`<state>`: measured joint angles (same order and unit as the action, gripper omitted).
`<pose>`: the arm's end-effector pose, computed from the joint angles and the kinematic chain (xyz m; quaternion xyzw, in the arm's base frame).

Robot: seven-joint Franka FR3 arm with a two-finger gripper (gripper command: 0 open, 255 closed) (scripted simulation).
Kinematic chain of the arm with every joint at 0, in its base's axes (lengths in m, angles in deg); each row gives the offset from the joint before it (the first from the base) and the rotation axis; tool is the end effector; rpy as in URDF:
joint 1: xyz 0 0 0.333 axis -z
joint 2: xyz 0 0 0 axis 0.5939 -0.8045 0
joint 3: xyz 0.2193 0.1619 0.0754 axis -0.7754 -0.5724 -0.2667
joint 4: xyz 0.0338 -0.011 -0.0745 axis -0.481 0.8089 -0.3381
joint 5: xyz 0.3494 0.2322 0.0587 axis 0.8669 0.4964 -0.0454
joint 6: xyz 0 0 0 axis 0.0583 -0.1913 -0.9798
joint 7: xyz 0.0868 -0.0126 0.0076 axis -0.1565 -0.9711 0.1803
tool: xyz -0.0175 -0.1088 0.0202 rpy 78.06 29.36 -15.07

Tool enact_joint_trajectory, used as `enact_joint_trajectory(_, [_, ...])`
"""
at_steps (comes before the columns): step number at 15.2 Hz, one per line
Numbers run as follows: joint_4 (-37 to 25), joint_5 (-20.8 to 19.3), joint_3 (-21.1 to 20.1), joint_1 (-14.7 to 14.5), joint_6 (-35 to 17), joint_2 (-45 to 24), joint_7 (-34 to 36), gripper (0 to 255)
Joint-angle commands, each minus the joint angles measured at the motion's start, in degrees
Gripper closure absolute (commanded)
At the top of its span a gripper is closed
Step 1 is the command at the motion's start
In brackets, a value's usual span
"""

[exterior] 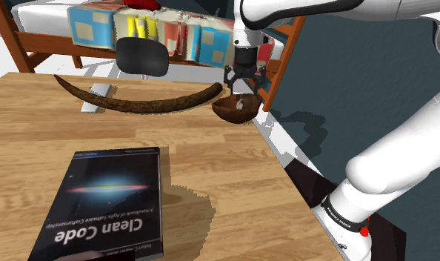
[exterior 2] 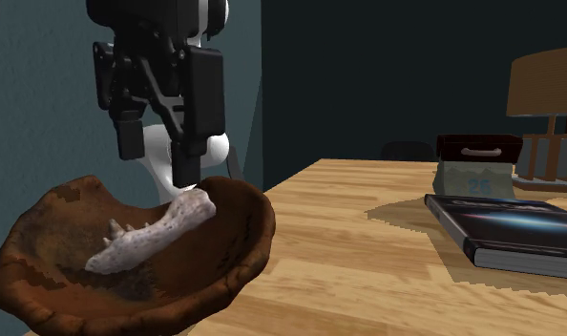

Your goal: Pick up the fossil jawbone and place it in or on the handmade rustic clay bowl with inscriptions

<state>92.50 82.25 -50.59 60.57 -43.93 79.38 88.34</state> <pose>0.5413 0.0614 0.4462 0.9082 -0.4043 -0.0863 0.0656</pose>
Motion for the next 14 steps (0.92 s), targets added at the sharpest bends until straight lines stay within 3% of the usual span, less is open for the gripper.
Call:
enact_joint_trajectory(1, [0.00, 0.00, 0.00, 0.00, 0.00, 0.00, 0.00, 0])
enact_joint_trajectory(6, [-9.04, -0.82, -0.30, -0.11, 7.40, -1.91, 0.72, 0])
enact_joint_trajectory(14, [-9.02, -0.82, -0.29, -0.11, 7.38, -1.90, 0.71, 0])
